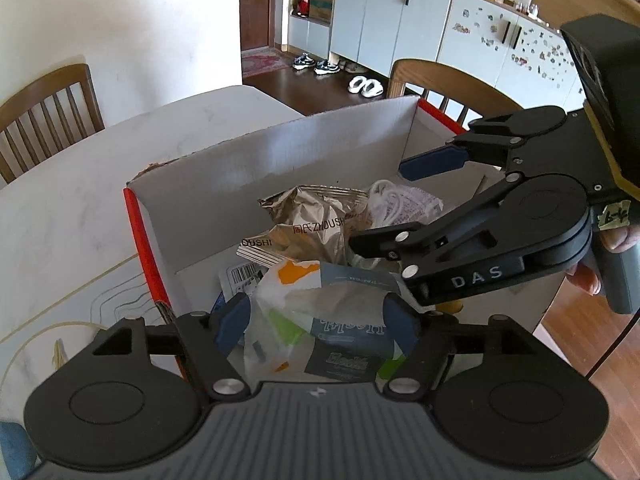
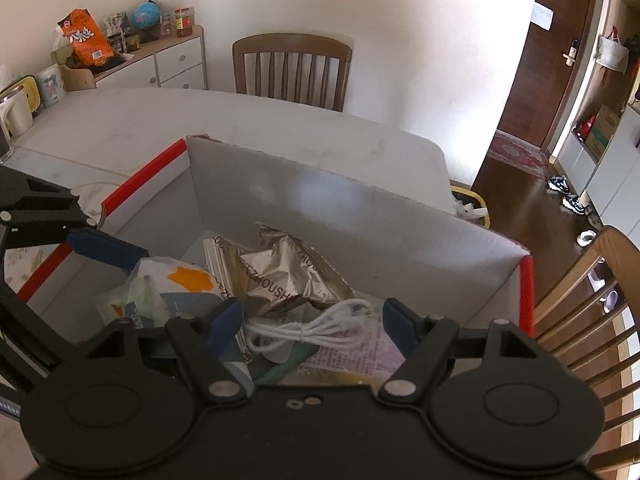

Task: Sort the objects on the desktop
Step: 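Open left gripper on the white pack while right gripper opens on the cable, then withdraw both open grippers up out of the shoebox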

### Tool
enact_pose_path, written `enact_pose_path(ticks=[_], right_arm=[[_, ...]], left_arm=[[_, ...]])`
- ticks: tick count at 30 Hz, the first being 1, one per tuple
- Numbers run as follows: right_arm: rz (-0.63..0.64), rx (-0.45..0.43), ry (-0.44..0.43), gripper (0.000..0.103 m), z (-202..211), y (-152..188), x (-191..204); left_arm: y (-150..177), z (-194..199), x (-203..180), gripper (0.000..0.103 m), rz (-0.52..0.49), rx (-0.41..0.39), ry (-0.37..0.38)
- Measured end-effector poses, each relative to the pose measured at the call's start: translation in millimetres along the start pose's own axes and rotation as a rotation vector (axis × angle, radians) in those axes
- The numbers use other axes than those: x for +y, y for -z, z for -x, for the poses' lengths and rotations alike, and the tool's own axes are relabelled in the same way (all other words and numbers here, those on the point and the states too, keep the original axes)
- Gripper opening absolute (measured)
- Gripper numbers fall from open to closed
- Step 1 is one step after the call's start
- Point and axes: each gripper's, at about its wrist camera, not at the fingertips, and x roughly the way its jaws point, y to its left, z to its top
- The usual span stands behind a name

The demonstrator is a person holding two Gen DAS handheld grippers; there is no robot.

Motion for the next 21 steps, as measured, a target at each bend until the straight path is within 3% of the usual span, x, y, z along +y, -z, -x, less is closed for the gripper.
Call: enact_pose_path(ticks=[19,21], right_arm=[[-0.038,-0.070,0.005,0.080,53.0,0.8,7.1],[-0.045,-0.081,0.005,0.081,61.3,3.1,8.9]], left_arm=[[2.7,37.6,2.7,0.073,0.029,-0.077,-0.023],[3.7,41.9,2.3,0.080,0.030,-0.083,-0.026]])
